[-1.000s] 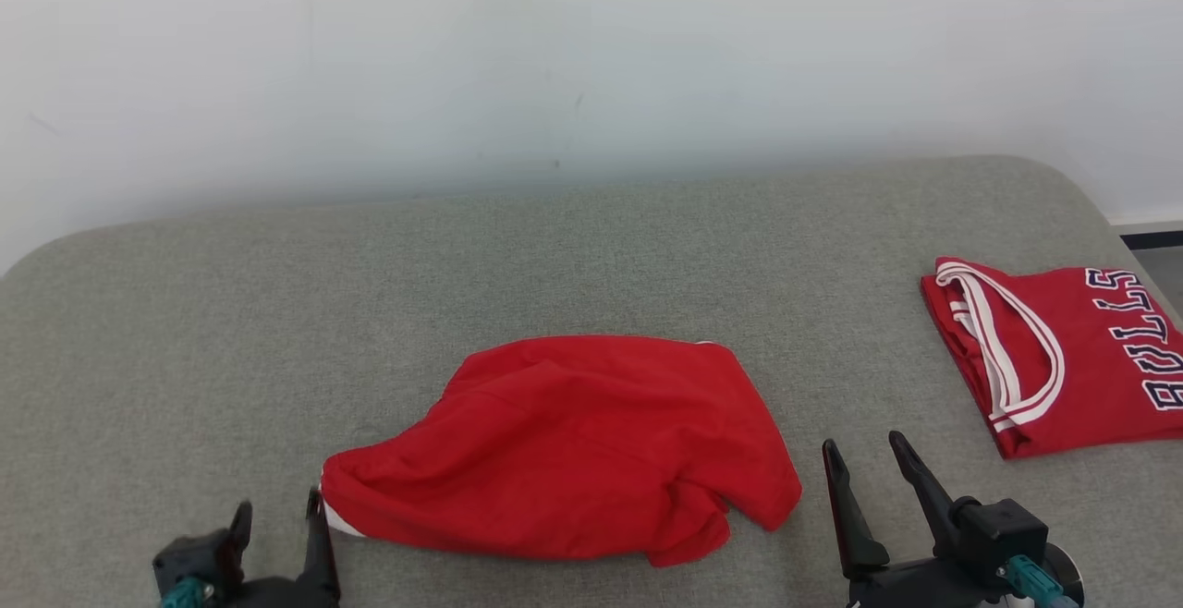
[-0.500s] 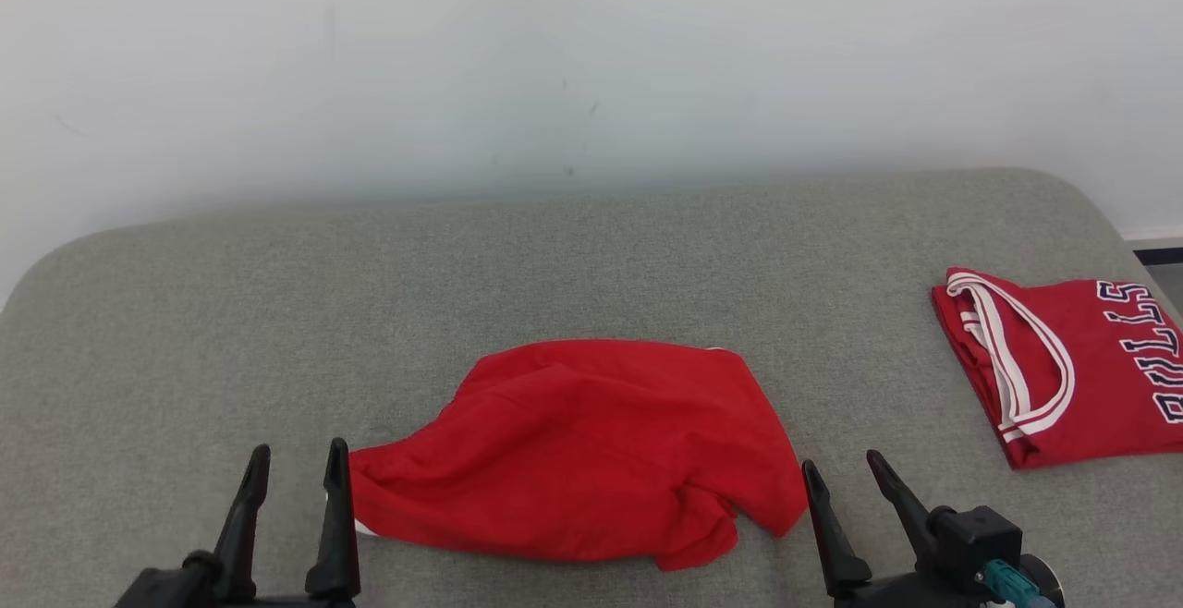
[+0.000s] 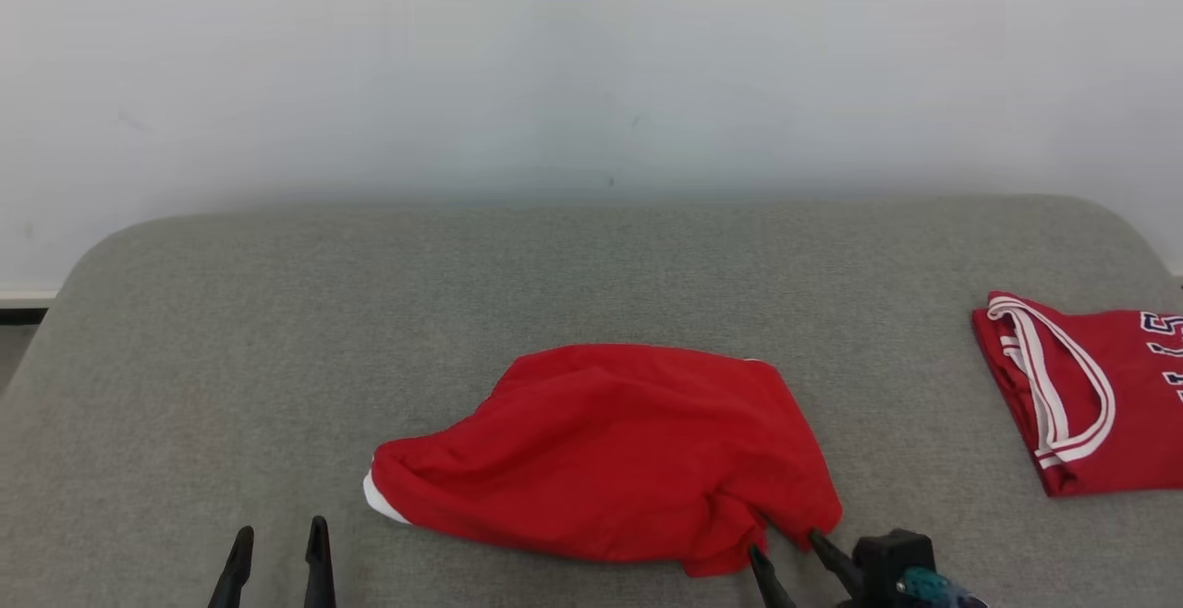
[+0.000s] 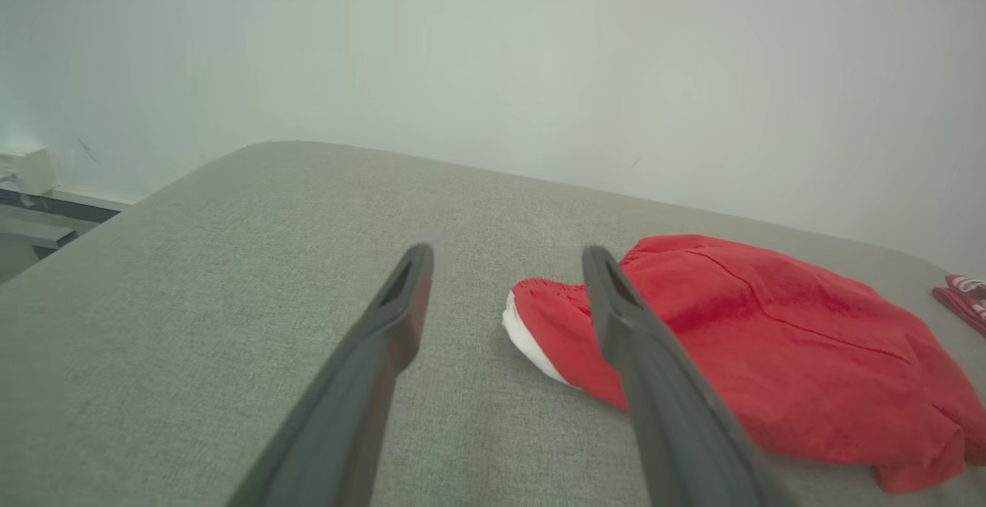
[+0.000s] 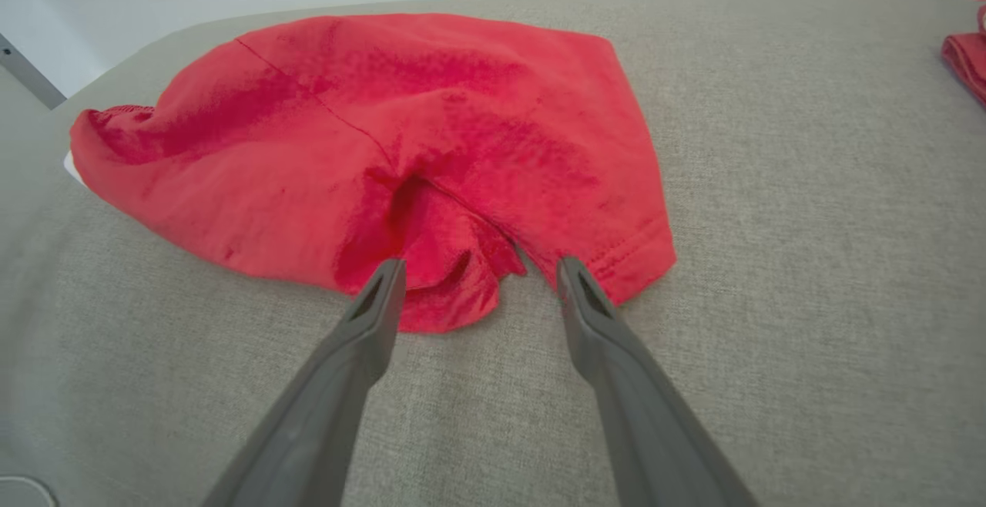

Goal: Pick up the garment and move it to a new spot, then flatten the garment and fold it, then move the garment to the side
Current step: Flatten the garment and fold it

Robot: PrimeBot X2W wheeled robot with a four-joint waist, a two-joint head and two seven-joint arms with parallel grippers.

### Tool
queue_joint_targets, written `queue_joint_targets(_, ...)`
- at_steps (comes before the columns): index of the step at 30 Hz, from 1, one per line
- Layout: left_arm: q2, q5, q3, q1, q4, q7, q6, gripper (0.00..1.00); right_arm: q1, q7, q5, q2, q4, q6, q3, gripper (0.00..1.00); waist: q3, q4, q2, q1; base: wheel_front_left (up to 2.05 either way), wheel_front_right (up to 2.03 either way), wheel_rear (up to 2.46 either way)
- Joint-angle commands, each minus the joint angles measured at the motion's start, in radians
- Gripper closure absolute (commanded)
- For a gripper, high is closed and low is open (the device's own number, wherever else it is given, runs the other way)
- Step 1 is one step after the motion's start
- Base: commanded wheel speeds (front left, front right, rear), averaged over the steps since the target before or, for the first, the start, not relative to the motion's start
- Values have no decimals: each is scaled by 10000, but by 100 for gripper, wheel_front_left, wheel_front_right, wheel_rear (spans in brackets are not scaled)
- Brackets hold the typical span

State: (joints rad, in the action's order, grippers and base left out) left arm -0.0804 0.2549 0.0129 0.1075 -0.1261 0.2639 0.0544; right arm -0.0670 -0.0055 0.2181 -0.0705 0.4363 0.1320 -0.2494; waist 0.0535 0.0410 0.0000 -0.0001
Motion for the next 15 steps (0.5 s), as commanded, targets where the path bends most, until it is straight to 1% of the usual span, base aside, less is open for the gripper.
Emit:
queue_joint_targets(1,19,-15,33,83,-21,-2,32,0,-107,58,86,-29,33,-31,-4,0,-18,128,0,1,0,0,0)
queue_joint_targets(4,99,-108,153,103,-73,-1,152,0,-391,482,150,-17,373,-31,-185,0,-52,271,0,1,0,0,0)
queue_joint_targets(10,206,-254,220,85,-126,-1,276,0,-942,1162,91,-29,1369,-31,-205,0,-138,498,0,1,0,0,0)
queue_joint_targets(15,257,-298,204,35,-126,-2,330,0,-1379,1248,71,-15,2133,-31,-157,0,-221,630,0,1,0,0,0)
